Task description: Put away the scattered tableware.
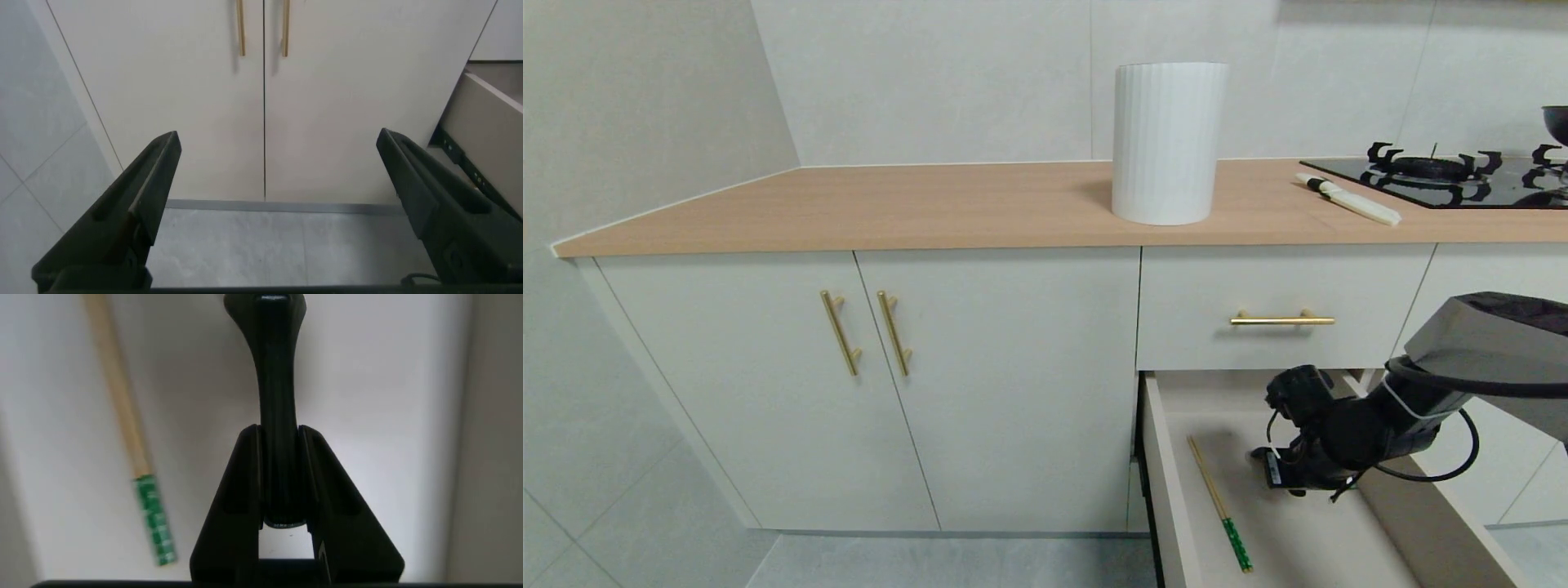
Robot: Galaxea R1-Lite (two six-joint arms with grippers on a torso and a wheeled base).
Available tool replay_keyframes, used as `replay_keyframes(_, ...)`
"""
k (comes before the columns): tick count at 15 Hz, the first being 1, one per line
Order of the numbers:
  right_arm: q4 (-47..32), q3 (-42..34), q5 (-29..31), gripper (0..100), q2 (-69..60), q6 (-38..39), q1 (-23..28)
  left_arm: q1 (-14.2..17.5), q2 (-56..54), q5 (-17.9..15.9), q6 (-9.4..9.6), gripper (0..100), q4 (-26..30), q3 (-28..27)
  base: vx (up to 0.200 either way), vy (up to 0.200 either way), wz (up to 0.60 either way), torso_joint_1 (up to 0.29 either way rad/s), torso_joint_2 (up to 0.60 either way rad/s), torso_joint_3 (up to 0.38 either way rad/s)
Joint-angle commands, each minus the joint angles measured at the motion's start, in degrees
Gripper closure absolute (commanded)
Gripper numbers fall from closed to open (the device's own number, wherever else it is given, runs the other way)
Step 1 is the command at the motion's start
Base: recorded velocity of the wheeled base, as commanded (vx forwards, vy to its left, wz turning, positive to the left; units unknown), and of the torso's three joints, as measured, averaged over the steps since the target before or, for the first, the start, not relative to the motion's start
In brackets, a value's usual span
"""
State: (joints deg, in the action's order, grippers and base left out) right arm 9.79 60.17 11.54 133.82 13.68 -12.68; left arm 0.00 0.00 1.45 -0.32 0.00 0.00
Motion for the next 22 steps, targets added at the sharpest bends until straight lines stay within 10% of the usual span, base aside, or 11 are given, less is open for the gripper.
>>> replay_keyframes(1, -0.12, -0.14, 0.06, 100, 1.8, -0.05, 0.02, 0.0, 0.0, 0.04, -0.03, 0, 0.0, 0.0, 0.0, 0.0, 0.0, 0.0, 0.0, 0.0)
replay_keyframes(16, 1.2, -0.14, 0.06, 100, 4.96, -1.2, 1.16, 0.0, 0.0, 0.04, -0.03, 0, 0.0, 0.0, 0.0, 0.0, 0.0, 0.0, 0.0, 0.0)
replay_keyframes(17, 1.2, 0.03, 0.06, 0, 4.96, -1.2, 1.16, 0.0, 0.0, 0.04, -0.03, 0, 0.0, 0.0, 0.0, 0.0, 0.0, 0.0, 0.0, 0.0)
replay_keyframes(22, 1.2, 0.12, 0.06, 0, 4.96, -1.2, 1.25, 0.0, 0.0, 0.04, -0.03, 0, 0.0, 0.0, 0.0, 0.0, 0.0, 0.0, 0.0, 0.0)
